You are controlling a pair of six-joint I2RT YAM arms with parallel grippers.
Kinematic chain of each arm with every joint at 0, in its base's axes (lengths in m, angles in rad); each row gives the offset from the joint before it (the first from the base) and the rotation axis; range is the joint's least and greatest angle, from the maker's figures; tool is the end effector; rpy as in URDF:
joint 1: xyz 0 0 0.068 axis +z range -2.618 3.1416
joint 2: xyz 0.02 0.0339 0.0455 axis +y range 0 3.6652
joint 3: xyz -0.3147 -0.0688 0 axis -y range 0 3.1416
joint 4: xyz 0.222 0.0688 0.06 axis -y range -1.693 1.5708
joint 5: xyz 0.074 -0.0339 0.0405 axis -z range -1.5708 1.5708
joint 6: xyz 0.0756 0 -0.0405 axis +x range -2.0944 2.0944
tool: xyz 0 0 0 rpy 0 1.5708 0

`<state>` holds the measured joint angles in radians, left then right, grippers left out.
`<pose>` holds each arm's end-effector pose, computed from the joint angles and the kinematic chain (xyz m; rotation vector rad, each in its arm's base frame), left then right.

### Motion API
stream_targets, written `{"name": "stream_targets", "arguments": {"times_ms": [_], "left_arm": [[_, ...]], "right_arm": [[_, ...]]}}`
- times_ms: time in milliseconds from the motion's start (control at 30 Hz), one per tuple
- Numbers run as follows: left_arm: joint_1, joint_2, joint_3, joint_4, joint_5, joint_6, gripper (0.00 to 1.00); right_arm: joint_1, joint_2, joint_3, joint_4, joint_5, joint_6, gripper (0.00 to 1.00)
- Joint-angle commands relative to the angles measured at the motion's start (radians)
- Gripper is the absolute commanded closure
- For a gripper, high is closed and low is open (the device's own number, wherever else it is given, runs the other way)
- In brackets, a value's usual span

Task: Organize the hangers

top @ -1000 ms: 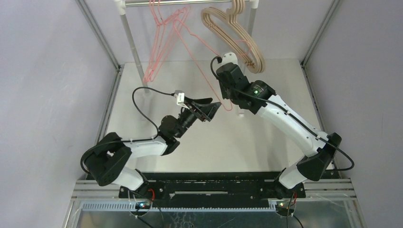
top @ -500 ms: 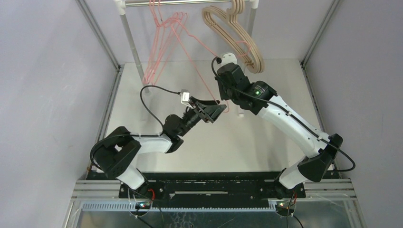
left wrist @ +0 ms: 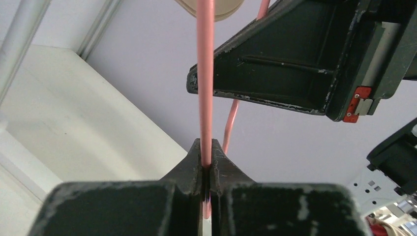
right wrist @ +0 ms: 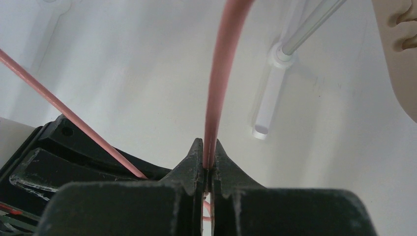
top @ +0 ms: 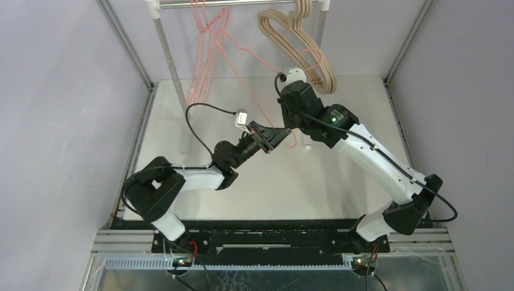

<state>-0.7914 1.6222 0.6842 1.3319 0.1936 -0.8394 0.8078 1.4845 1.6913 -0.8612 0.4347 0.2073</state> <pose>0.2375 -0.2611 0.3411 0.1603 1.3240 -1.5276 0.2379 0.2027 0.4446 -0.4112 2.1178 0.1002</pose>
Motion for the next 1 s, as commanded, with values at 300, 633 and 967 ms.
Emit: {"name": "stream_targets", "arguments": {"times_ms": [300, 633, 967], "left_arm": [[-0.013, 0.001, 0.092, 0.119, 0.228, -0.120, 1.00], [-0.004, -0.054, 0.009, 0.119, 0.310, -0.189, 1.00], [0.019, -0.076, -0.055, 0.120, 0.344, -0.193, 1.00]], "right_arm": [[0.027, -0.035, 0.008, 0.008, 0.112, 0.061, 0.68], [0.027, -0.210, -0.120, 0.009, 0.197, 0.085, 0.25], [0.077, -0.393, -0.196, -0.047, 0.280, 0.106, 0.20]]}}
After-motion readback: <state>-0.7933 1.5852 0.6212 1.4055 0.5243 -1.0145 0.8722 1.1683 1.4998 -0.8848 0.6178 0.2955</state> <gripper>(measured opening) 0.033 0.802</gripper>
